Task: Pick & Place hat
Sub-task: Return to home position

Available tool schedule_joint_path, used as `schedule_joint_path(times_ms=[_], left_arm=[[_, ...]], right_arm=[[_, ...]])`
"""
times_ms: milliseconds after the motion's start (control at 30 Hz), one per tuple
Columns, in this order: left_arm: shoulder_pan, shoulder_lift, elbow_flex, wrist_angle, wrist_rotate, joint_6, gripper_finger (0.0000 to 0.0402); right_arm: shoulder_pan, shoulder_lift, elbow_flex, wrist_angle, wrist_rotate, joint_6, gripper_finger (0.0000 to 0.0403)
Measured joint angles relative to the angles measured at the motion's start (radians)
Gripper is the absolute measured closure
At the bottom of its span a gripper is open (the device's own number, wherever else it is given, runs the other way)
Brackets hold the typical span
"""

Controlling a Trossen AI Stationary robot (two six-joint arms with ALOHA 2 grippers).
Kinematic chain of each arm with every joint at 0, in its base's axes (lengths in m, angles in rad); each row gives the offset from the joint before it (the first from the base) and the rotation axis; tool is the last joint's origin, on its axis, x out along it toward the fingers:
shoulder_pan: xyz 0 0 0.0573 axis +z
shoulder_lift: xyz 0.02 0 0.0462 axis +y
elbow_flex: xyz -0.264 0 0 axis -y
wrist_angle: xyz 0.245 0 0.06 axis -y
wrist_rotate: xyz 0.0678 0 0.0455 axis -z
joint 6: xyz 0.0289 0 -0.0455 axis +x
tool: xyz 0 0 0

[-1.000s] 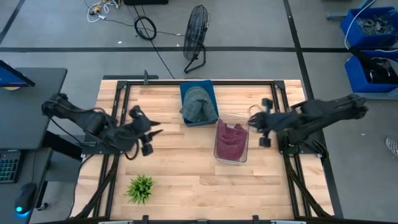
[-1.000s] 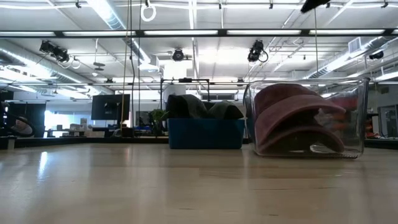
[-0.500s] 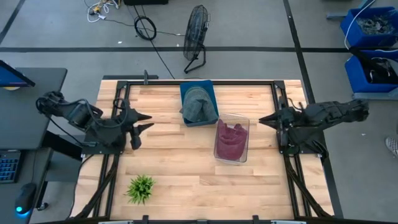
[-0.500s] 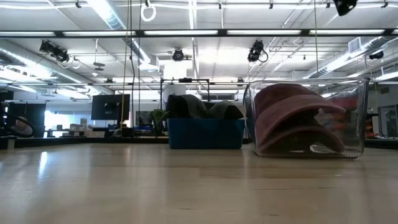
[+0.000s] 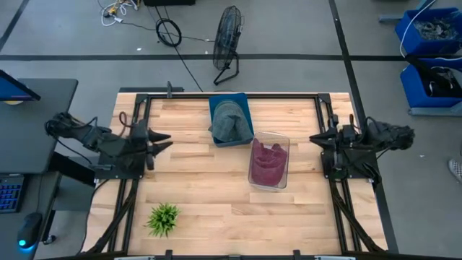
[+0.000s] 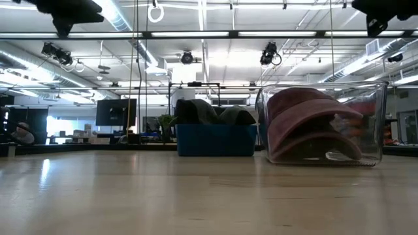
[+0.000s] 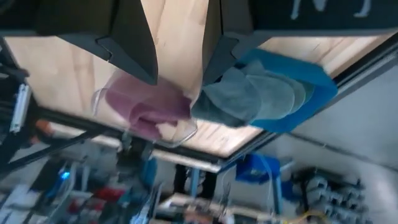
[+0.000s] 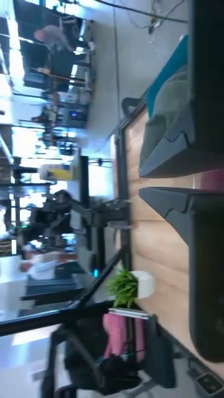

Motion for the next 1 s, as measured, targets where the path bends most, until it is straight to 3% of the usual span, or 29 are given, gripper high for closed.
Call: schedule_joint_path(times_ms=[167, 333, 567, 833, 1000], left_arm=[[0.018, -0.152, -0.147, 0.155, 0.004, 0.119, 0.0273], [0.017, -0.276, -0.267, 0.284, 0.008, 0.233, 0.0273], [0.017, -0.428, -0.377, 0.302, 0.019, 0.256, 0.0273], [0.017, -0.455, -0.448, 0.34, 0.035, 0.268, 0.0273], [0.017, -0.455, -0.521, 0.483, 0.092, 0.325, 0.0273]], right_arm=[[0.0, -0.035, -0.085, 0.058, 0.009, -0.001, 0.0365], [0.0, -0.037, -0.207, 0.232, 0.009, -0.062, 0.0365], [0.0, -0.038, -0.341, 0.413, 0.004, -0.087, 0.0365], [-0.004, -0.039, -0.419, 0.444, -0.001, -0.043, 0.0365], [-0.013, -0.039, -0.453, 0.443, -0.002, -0.034, 0.0365]])
